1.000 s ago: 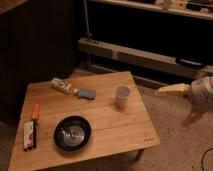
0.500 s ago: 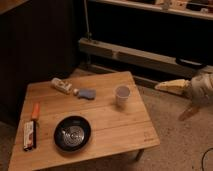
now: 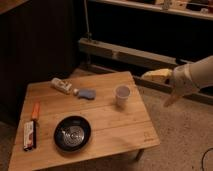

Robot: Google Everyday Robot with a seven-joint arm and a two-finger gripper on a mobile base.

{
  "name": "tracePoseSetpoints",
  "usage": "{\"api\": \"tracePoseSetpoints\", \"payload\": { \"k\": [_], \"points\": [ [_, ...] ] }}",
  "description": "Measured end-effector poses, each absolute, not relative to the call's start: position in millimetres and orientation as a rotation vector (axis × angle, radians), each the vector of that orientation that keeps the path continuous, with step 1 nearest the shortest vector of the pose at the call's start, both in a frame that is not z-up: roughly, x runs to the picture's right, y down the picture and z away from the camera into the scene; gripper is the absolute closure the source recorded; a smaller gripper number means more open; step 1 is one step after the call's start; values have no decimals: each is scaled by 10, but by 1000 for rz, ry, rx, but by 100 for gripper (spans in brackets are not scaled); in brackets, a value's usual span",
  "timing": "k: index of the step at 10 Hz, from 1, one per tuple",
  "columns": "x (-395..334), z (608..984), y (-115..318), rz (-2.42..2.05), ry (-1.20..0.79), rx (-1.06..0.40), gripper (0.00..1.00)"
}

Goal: Place the ceramic cup in the ceramic bowl

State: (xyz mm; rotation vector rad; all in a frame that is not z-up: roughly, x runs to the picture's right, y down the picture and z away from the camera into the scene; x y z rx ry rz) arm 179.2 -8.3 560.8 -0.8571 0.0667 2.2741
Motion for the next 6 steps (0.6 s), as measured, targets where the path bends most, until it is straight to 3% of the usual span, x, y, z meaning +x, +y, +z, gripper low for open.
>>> {"api": "tracePoseSetpoints", "payload": {
  "k": [3, 6],
  "points": [
    [1389, 6099, -297, 2241, 86, -890, 20],
    [1162, 6638, -201, 2226, 173, -876, 20]
  ]
}}
